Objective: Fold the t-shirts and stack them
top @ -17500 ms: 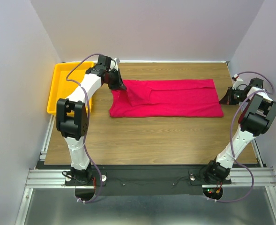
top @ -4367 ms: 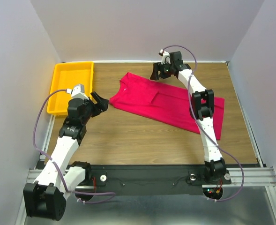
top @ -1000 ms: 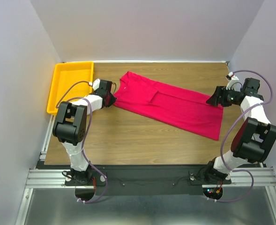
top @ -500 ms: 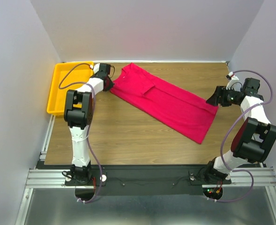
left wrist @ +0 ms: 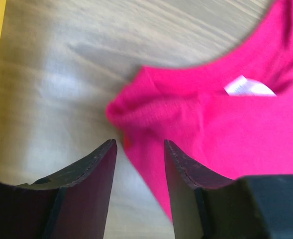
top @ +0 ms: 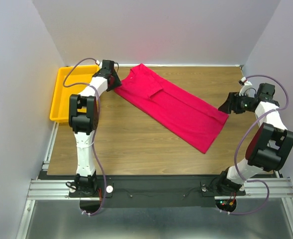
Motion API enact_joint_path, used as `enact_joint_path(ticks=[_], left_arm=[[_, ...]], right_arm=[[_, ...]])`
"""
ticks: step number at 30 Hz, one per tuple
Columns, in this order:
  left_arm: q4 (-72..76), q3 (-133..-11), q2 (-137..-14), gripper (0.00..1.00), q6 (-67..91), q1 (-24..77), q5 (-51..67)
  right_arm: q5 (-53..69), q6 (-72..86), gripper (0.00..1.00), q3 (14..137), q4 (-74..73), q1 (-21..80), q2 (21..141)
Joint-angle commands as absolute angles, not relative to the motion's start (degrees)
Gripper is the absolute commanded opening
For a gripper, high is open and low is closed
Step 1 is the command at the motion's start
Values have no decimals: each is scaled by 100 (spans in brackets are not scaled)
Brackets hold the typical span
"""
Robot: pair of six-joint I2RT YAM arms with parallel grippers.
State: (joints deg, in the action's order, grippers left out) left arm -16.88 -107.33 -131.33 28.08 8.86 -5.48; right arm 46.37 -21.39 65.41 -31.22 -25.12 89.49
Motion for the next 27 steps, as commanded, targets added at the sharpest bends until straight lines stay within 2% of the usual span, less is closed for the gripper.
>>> enact_joint_path(ticks=[1, 8, 11, 14, 15, 19, 23, 27], left_arm=[[-1126, -10214, -11492, 57, 2330, 879, -26], [-161, -7756, -9380, 59, 2574, 1265, 1483], [550, -6070, -8641, 58, 3239, 2254, 2021], [1044, -5364, -8306, 57, 4110, 3065, 1925], [1481, -4935, -8262, 56, 4844, 3346, 1855], [2188, -4430, -8340, 54, 6186, 4549, 1207], [2224, -4649, -8919, 55, 6933, 5254, 783], [2337, -5061, -9588, 55, 7417, 5519, 581]], right_arm=[[4676, -2487, 77, 6522, -3059, -2523, 9123], [4667, -2558, 77, 6337, -3076, -2522, 9115], [4615, -2601, 77, 6162, -3067, -2522, 8983], [4457, -2619, 77, 6030, -3067, -2522, 8851], [4413, -2610, 77, 5951, -3059, -2522, 8807], [4140, -2567, 77, 5810, -3032, -2522, 8587], [4087, -2453, 77, 5766, -2936, -2531, 8543], [4087, -2364, 77, 5783, -2909, -2531, 8526]])
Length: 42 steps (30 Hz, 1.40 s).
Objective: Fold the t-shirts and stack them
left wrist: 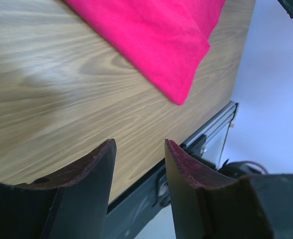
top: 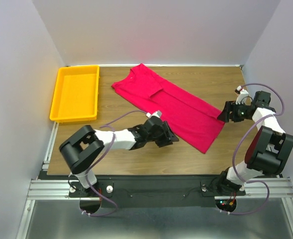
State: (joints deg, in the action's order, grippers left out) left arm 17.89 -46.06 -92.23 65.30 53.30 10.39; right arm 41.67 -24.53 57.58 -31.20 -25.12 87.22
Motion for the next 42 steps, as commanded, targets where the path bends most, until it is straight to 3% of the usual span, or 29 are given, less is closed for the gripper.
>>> enact_joint_path(ticks=[1, 12, 22, 31, 42], left_arm=[[2364, -5123, -9789, 55, 7514, 5563, 510], [1486, -6484, -11292, 50, 8639, 6011, 544], [651, -7049, -11909, 45, 9254, 6187, 423], [439, -7102, -12014, 26, 9211, 6109, 255], [545, -7163, -12067, 29, 8912, 5959, 237]], right_arm=[[4078, -2347, 77, 5783, -2909, -2531, 8508], [4078, -2373, 78, 5730, -2874, -2540, 8402], [4096, -2364, 78, 5713, -2874, -2566, 8315], [4140, -2382, 78, 5695, -2865, -2610, 8235], [4166, -2417, 78, 5660, -2865, -2645, 8209]])
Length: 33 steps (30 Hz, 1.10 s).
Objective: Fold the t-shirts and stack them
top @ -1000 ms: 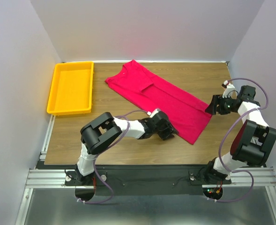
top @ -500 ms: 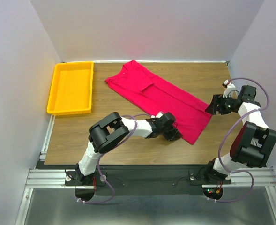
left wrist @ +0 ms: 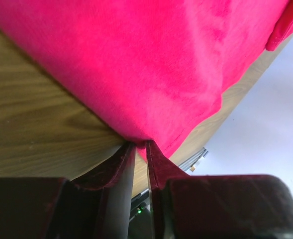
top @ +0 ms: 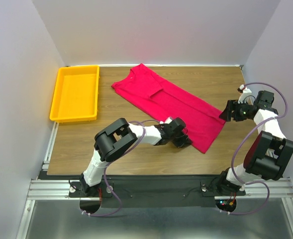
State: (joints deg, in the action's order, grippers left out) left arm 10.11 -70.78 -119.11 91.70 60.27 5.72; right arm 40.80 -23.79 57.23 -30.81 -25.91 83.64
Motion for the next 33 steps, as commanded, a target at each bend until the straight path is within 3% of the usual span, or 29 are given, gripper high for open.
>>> enact_joint_path(ticks=[1, 9, 10, 13, 22, 28, 33], left_arm=[[545, -7154, -12093, 29, 8912, 5950, 255], [571, -7207, -12208, 25, 8886, 5950, 369], [580, -7207, -12217, 14, 8860, 5950, 378], [615, -7190, -12217, 0, 8754, 5941, 448], [835, -6497, -11567, 0, 8262, 5985, 1036], [993, -5635, -10829, 0, 7955, 5994, 2396], [712, -4827, -10135, 0, 7752, 6029, 2803]], right_arm=[[4166, -2417, 78, 5660, -2874, -2646, 8209], [4184, -2435, 78, 5643, -2874, -2654, 8200], [4192, -2435, 78, 5651, -2874, -2663, 8191], [4192, -2443, 78, 5643, -2865, -2654, 8183], [4201, -2478, 78, 5634, -2865, -2663, 8165], [4324, -2461, 78, 5686, -2874, -2663, 8235], [4394, -2496, 78, 5660, -2874, -2663, 8174]])
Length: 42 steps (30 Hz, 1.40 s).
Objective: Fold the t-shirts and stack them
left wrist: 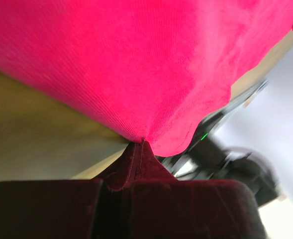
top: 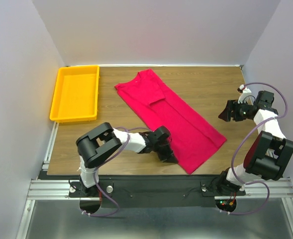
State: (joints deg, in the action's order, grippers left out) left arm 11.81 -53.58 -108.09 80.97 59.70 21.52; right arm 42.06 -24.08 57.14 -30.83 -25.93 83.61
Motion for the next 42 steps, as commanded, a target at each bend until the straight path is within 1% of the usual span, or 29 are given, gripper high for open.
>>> enact_joint_path(ticks=[1, 6, 9, 11, 12, 14, 15, 16, 17, 18, 19, 20, 21, 22, 23, 24, 25, 26, 27, 28, 29, 30, 33, 34, 40, 42], left_arm=[[668, -4521, -9812, 0, 7700, 6029, 2873], [239, -3754, -8931, 0, 7305, 5845, 3120], [19, -3297, -8447, 0, 6963, 5670, 3199], [9, -3007, -8132, 0, 6812, 5459, 3217], [-113, -2901, -8034, 4, 6568, 5310, 3191], [-289, -2926, -7674, 25, 6294, 5151, 2998], [-481, -2970, -7560, 34, 6136, 5072, 2927], [-649, -3145, -7298, 49, 5795, 4967, 2674], [-833, -3260, -7156, 57, 5670, 4940, 2550], [-1052, -3417, -7006, 63, 5443, 4913, 2479], [-1133, -3480, -6840, 70, 5371, 4896, 2409], [-1238, -3524, -6490, 73, 5301, 4887, 2269], [-1291, -3533, -6295, 74, 5230, 4887, 2207], [-1362, -3542, -6110, 75, 5195, 4878, 2119], [-1441, -3533, -5734, 76, 5133, 4852, 1892], [-1589, -3507, -5548, 76, 5115, 4782, 1733], [-1678, -3498, -5354, 76, 5080, 4755, 1531], [-1766, -3507, -4996, 76, 5063, 4729, 990], [-1871, -3481, -4809, 77, 5071, 4685, 741], [-1863, -3437, -4468, 78, 5106, 4667, 329], [-1855, -3402, -4317, 79, 5167, 4632, 177], [-1724, -3349, -4159, 79, 5290, 4606, 54], [-1425, -3007, -3649, 79, 5632, 4527, -281], [-1380, -3006, -3552, 79, 5686, 4526, -333], [-1274, -2725, -3076, 79, 5924, 4430, -597], [-1274, -2716, -3015, 79, 5924, 4412, -659]], right_arm=[[4490, -2513, 78, 5634, -2883, -2663, 8174], [4982, -2496, 78, 5704, -2909, -2602, 8331], [5080, -2418, 78, 5931, -2953, -2225, 8542], [5159, -2295, 78, 6264, -2962, -1768, 8867], [5194, -2216, 78, 6406, -2962, -1445, 9147], [5273, -1944, 78, 6792, -2962, -1170, 9499], [5282, -1838, 78, 7003, -2971, -1030, 9675], [5282, -1628, 78, 7501, -2953, -767, 10086], [5291, -1626, 78, 7758, -2962, -643, 10090], [5178, -1330, 78, 8396, -2945, -407, 10568], [5055, -1144, 78, 8707, -2944, -283, 10808], [5028, -777, 78, 9101, -2936, -194, 11385], [5019, -556, 78, 9401, -2901, -106, 11669], [4949, -319, 78, 10109, -2874, -10, 11933], [4870, 162, 78, 10455, -2865, 113, 12284], [4800, 332, 78, 10772, -2865, 184, 12809], [4642, 473, 78, 11123, -2865, 306, 13093], [4536, 623, 78, 11727, -2865, 360, 13339], [4457, 894, 77, 12038, -2874, 404, 13777], [4439, 1097, 76, 12485, -2865, 465, 13955], [4421, 1099, 76, 12489, -2865, 483, 14114], [4412, 1307, 74, 12907, -2839, 501, 14281], [4455, 1730, 70, 13559, -2743, 615, 14913], [4456, 1818, 68, 13675, -2716, 659, 14915], [4237, 2188, 62, 13834, -2382, 940, 15310], [4122, 2337, 61, 13843, -2312, 984, 15424]])
